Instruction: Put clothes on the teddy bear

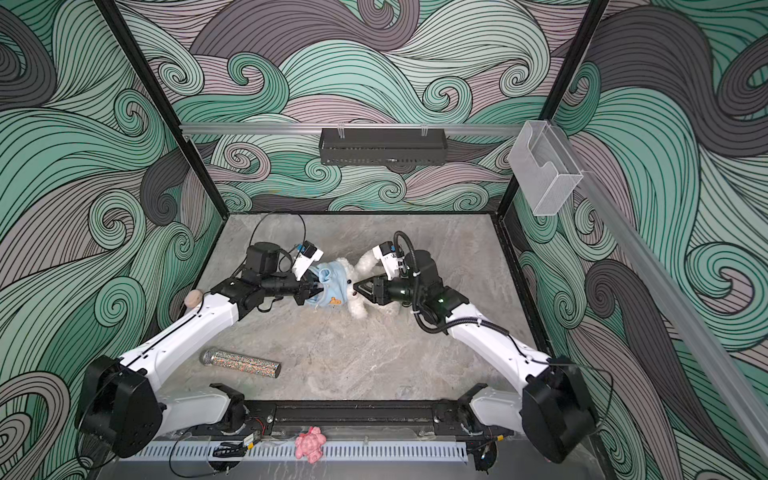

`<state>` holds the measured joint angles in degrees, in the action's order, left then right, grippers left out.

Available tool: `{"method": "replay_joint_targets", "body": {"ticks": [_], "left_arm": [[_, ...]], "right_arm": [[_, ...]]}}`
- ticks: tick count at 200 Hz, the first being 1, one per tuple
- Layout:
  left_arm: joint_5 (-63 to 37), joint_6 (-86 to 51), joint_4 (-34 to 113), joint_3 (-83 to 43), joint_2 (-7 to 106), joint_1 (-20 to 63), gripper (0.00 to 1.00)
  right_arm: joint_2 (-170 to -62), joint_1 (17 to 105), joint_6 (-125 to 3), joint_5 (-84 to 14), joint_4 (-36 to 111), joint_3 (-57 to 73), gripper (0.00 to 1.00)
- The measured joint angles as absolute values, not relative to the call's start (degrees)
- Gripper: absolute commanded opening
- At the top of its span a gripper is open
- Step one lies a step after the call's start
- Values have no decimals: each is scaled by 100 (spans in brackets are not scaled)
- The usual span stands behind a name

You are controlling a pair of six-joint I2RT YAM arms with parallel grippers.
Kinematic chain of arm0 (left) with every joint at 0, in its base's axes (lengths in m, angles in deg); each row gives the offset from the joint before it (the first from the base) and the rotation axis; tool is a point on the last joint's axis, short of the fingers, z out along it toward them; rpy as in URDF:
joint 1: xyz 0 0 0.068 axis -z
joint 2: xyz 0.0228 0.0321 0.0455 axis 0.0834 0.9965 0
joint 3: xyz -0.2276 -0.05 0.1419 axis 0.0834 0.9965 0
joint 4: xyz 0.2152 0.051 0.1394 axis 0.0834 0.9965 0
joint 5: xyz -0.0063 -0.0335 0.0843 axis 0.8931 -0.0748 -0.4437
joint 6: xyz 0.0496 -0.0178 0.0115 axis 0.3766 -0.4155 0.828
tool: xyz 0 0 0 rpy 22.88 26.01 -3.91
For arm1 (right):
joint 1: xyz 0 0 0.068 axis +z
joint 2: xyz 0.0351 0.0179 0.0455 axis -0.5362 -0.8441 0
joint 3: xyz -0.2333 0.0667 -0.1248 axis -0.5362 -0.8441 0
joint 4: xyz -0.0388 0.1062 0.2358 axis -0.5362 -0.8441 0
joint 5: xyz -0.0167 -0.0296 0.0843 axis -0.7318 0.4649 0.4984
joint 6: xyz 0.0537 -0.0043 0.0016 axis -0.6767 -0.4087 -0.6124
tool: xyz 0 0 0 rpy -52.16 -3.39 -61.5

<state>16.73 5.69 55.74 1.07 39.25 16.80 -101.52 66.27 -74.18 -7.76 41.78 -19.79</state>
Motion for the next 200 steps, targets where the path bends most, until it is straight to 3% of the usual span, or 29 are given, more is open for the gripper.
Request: {"method": "replay_joint_targets", "body": {"ticks": [93, 143, 200], "left_arm": [[1644, 1011, 5646, 107, 3928, 1828, 0], [1546, 1188, 5786, 107, 3930, 1877, 0], [1404, 1865, 5972, 120, 3882, 2159, 0]], "right_arm": [[-10939, 6769, -7558, -365, 4325, -1457, 22], [-11015, 6819, -7560, -608, 4211, -1413, 0], [-10611, 6465, -8268, -1305, 4397, -1870, 0]]}}
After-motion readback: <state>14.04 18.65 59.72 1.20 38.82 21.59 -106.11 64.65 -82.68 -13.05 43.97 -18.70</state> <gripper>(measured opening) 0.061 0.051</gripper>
